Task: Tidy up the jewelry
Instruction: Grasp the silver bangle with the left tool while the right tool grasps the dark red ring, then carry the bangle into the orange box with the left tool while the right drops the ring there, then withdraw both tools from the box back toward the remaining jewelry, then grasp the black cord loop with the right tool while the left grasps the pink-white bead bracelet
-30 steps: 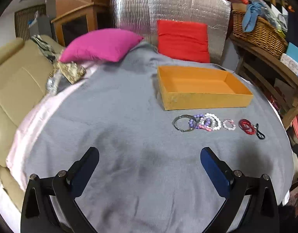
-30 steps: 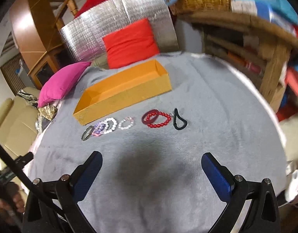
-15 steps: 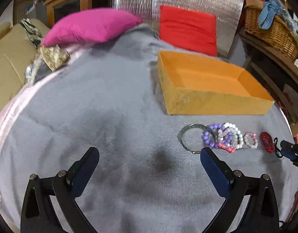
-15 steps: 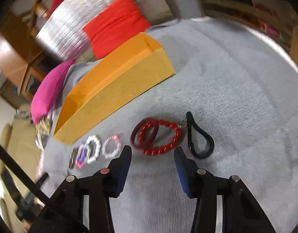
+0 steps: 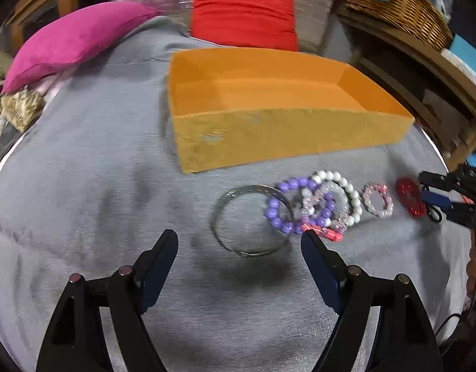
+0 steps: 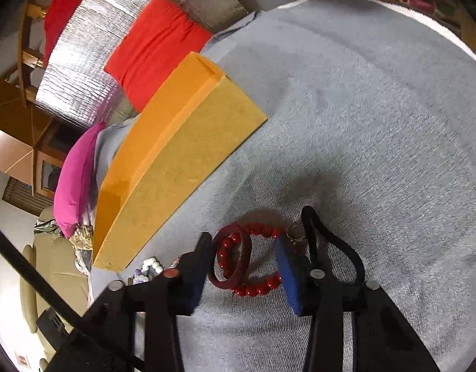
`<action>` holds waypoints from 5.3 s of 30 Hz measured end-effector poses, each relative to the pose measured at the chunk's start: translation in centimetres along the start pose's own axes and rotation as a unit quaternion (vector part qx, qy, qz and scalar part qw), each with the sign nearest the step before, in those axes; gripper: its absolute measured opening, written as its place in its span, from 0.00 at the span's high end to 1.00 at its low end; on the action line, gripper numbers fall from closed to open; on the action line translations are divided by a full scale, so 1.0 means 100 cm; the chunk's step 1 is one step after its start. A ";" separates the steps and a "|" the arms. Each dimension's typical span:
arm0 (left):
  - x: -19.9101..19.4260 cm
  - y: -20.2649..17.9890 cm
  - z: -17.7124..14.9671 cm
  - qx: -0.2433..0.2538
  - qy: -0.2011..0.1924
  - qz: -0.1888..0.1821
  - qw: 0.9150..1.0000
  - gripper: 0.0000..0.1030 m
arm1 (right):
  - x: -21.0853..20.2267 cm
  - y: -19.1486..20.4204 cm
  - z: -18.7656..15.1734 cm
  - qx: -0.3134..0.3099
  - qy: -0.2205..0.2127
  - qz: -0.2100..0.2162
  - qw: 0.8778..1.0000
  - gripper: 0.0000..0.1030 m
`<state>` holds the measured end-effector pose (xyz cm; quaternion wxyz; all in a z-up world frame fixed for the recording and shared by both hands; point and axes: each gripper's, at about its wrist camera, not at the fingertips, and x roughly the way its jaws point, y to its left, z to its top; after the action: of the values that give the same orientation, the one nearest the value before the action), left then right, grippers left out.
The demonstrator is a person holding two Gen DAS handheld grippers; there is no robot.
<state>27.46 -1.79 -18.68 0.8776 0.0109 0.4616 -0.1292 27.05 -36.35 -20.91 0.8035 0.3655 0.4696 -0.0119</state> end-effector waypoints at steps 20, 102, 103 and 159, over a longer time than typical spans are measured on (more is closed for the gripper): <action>0.025 0.008 0.007 -0.027 0.008 -0.019 0.999 0.52 | -0.012 0.031 -0.008 -0.046 -0.055 -0.001 0.997 0.92; -0.052 0.009 0.064 0.009 -0.105 0.057 0.993 0.33 | -0.078 0.046 0.036 -0.104 -0.090 -0.082 0.987 0.77; -0.056 0.010 0.058 0.009 -0.105 0.058 0.993 0.33 | -0.084 0.040 0.031 -0.101 -0.092 -0.080 0.987 0.77; 0.010 -0.030 0.012 0.055 -0.005 -0.140 0.989 0.91 | -0.018 -0.021 0.010 -0.029 -0.015 -0.075 0.997 0.60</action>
<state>28.28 -5.04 -18.49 0.8512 -0.0062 0.4464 -0.2759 26.02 -39.03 -20.46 0.8178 0.3059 0.4832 -0.0640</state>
